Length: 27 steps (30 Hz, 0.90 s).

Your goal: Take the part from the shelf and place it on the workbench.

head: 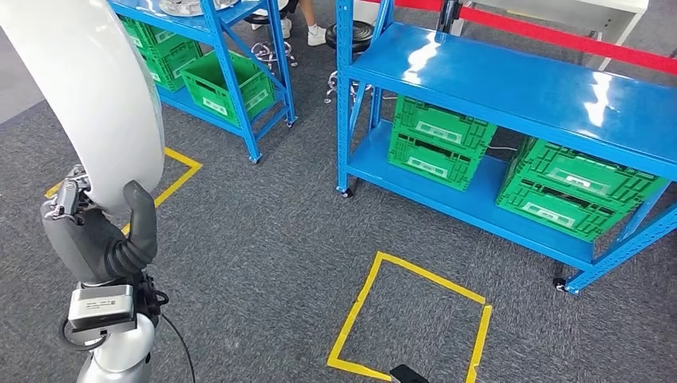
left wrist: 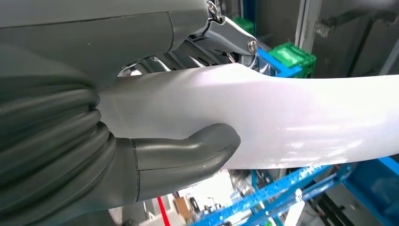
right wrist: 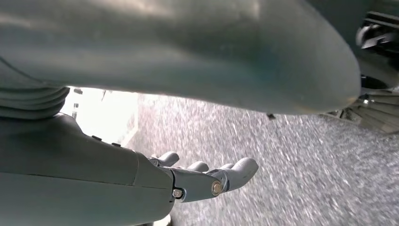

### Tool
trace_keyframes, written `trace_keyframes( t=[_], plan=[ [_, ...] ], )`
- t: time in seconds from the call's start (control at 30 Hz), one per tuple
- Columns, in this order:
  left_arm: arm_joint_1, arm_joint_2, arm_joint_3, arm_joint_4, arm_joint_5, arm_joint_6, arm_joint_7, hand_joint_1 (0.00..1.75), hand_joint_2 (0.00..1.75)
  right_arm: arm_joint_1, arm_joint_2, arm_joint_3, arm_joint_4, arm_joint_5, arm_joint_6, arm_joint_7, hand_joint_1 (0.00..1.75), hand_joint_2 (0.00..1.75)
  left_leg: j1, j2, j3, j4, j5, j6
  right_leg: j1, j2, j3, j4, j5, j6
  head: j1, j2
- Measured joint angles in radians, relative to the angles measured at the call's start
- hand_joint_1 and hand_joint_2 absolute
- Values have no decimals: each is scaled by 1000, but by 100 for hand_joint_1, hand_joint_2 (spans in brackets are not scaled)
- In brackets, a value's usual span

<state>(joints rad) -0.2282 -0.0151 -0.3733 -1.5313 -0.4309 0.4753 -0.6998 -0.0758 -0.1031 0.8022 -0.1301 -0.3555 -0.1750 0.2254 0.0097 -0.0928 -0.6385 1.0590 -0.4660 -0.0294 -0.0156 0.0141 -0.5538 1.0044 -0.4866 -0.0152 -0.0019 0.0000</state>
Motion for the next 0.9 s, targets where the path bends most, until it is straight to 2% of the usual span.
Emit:
trace_keyframes(
  t=[0.07,0.1,0.13,0.17,0.2,0.23,0.27,0.3,0.33,0.37,0.43,0.47,0.5,0.57,0.6,0.63,0.67,0.7,0.73,0.8,0.83,0.87,0.9],
  plan=[
    [3,2,0,0,7,-22,0,175,175,2,0,2,0,1,7,1,0,0,-1,62,-52,115,-65,-8,2,-27,0,-3,2,-9,-7,0],
    [6,5,-2,0,11,-38,0,175,175,3,-1,3,0,1,11,3,0,0,1,75,-81,181,-94,-13,3,-41,0,-2,1,-11,-8,0],
    [11,8,-3,0,12,-49,0,175,175,5,-2,5,0,0,15,6,0,0,3,82,-101,228,-109,-17,4,-56,-1,-2,1,-11,-8,0],
    [15,12,-5,0,5,-52,0,175,175,5,-2,9,0,-1,18,8,0,0,4,85,-102,239,-105,-19,4,-70,-2,-1,0,-11,-8,0],
    [19,14,-6,1,-7,-48,0,175,175,5,-2,12,0,-1,19,9,0,0,6,91,-83,209,-85,-20,4,-83,-2,0,0,-10,-8,0],
    [20,15,-6,2,-22,-40,0,175,175,4,-2,15,0,-1,20,9,0,0,6,103,-45,145,-55,-20,4,-95,-1,1,-2,-8,-8,0],
    [21,15,-6,3,-36,-30,0,175,175,4,-3,18,0,-1,20,9,0,0,5,126,-5,71,-31,-18,6,-106,0,3,-4,-4,-8,0],
    [20,14,-6,3,-43,-19,0,175,175,3,-3,21,0,1,20,9,0,0,3,144,28,12,-13,-12,9,-116,1,5,-6,1,-8,0],
    [20,13,-6,3,-42,-8,0,175,175,2,-4,25,0,3,20,9,0,0,1,155,47,-26,-5,-4,11,-125,2,6,-8,6,-7,0],
    [19,13,-6,3,-36,3,0,175,175,0,-5,29,0,5,20,9,0,0,-3,157,52,-39,-5,4,14,-135,2,7,-8,12,-5,0],
    [19,11,-4,3,-22,24,0,175,175,-6,-5,39,0,8,20,9,0,0,-3,132,48,-41,3,21,12,-148,4,6,-9,23,-4,0],
    [18,9,-4,3,-17,31,1,175,175,-10,-6,43,0,7,19,9,0,0,-2,121,46,-44,7,28,10,-135,1,14,-17,29,-4,0],
    [16,5,-3,3,-13,35,0,175,175,-12,-7,45,0,6,19,7,0,0,0,110,45,-47,11,35,7,-109,-8,39,-36,34,-2,0],
    [12,-4,-2,6,-4,37,0,175,175,-12,-8,48,0,0,19,1,0,0,3,87,42,-49,17,44,3,-44,-58,152,-100,40,2,0],
    [12,-8,-1,8,1,36,1,175,175,-11,-9,49,0,-2,19,-2,0,0,2,74,40,-48,19,46,2,-27,-93,225,-131,42,5,0],
    [12,-11,-1,11,4,35,1,175,175,-9,-9,51,0,-3,19,-1,0,0,2,59,37,-47,20,46,2,-19,-122,281,-148,42,5,0],
    [12,-13,0,14,7,35,1,175,175,-8,-10,52,0,-3,19,2,0,0,2,44,35,-46,21,46,2,-16,-136,303,-146,42,5,0],
    [12,-14,1,17,8,34,1,175,175,-8,-10,52,0,-4,18,4,0,0,2,29,34,-44,22,45,1,-14,-129,283,-124,41,5,0],
    [12,-15,2,18,9,34,1,175,175,-9,-11,52,0,-4,18,7,0,0,3,14,33,-42,23,42,-1,-7,-102,226,-88,39,5,0],
    [12,-18,4,20,10,33,1,175,175,-10,-12,52,0,-4,18,7,0,0,3,-12,29,-35,23,34,-5,34,-36,87,-30,37,5,0],
    [11,-19,4,19,16,28,1,175,175,-10,-13,52,0,-4,18,5,0,0,3,-24,25,-33,25,28,-6,50,-17,44,-17,35,5,0],
    [12,-20,5,15,31,19,1,175,175,-10,-13,52,0,-5,19,3,0,0,3,-35,21,-33,27,21,-4,58,-10,25,-15,33,5,0],
    [13,-18,5,9,53,6,1,175,175,-10,-13,53,0,-5,21,1,0,0,3,-46,17,-35,31,12,0,50,-11,25,-14,29,5,0]
  ],
)
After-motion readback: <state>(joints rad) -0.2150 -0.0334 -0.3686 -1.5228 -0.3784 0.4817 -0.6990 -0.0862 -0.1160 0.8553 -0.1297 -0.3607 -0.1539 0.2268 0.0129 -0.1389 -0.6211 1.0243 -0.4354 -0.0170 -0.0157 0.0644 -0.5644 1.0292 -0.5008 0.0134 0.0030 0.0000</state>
